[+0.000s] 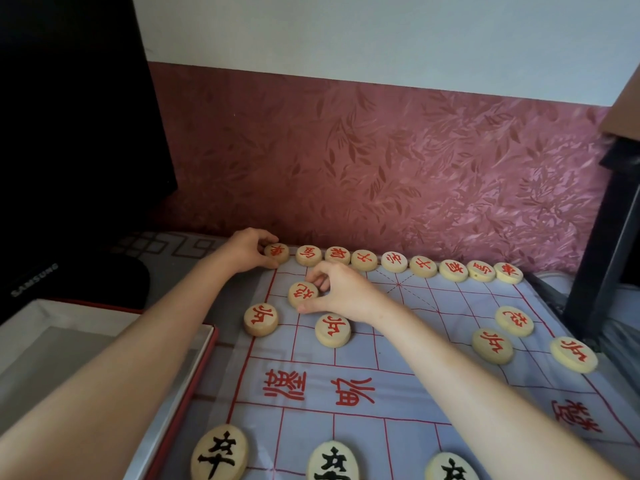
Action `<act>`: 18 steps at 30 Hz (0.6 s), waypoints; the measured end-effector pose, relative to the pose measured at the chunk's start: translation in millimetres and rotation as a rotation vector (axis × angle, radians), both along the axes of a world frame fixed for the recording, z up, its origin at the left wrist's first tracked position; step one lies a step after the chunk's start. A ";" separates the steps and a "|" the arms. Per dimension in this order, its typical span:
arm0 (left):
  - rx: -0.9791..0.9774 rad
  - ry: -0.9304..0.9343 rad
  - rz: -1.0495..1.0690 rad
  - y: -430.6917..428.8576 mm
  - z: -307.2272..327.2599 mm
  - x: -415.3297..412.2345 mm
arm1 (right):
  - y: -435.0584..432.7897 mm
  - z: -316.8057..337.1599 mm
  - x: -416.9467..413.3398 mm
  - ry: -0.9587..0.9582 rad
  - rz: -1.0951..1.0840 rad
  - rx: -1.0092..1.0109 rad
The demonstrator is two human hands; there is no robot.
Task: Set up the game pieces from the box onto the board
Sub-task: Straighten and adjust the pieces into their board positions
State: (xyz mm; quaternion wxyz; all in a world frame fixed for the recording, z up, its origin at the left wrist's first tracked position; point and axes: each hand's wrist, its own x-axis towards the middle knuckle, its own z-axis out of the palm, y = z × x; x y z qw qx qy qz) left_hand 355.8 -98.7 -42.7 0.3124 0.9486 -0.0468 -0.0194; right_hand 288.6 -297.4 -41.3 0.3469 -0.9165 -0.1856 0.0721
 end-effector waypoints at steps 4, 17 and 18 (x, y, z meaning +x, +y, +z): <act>-0.032 -0.021 0.021 -0.3 -1.5 -1.0 | 0.3 2.5 0.3 0.022 0.029 0.004; -0.040 -0.040 0.075 -4.1 -3.4 -1.1 | -1.3 0.5 -1.4 0.013 0.052 0.016; -0.039 -0.041 0.075 -4.1 -3.8 -1.0 | -1.4 0.6 -1.0 0.011 0.056 0.013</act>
